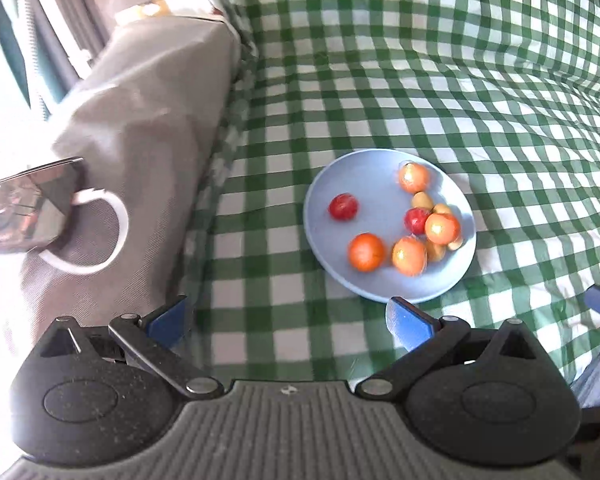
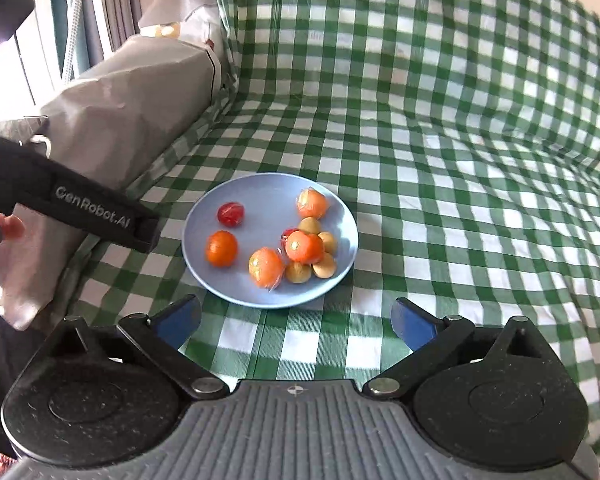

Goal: Organize fruits

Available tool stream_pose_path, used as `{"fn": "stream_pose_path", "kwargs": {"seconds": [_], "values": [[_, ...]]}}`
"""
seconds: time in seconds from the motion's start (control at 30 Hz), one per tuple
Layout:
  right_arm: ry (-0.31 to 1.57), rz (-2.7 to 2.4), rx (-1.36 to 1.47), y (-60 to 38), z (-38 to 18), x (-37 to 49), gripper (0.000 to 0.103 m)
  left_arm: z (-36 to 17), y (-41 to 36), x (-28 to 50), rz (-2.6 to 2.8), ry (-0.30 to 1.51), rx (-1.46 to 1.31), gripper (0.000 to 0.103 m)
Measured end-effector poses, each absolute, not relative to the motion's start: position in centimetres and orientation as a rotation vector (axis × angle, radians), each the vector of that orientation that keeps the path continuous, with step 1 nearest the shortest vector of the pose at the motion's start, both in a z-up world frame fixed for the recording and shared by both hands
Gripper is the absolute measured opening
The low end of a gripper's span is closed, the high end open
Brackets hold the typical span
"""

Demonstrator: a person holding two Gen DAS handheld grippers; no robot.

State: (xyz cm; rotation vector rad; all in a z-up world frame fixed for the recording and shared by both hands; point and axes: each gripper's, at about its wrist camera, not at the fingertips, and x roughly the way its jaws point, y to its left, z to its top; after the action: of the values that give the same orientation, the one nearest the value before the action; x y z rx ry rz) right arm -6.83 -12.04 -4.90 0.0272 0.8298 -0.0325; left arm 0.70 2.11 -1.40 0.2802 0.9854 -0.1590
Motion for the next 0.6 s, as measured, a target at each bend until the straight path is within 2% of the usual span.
{"fn": "stream_pose_path", "kwargs": {"seconds": [0.27, 0.6], "values": [[0.776, -0.064, 0.018, -11.3, -3.4, -9.9, 0.102, -0.1, 3.4, -3.7, -0.161, 0.946, 0.283, 0.103], [0.732, -0.076, 0.006, -11.1, -2.1, -11.8, 0.102, 0.7, 3.8, -5.1, -0.155, 0.921, 0.286, 0.103]]}}
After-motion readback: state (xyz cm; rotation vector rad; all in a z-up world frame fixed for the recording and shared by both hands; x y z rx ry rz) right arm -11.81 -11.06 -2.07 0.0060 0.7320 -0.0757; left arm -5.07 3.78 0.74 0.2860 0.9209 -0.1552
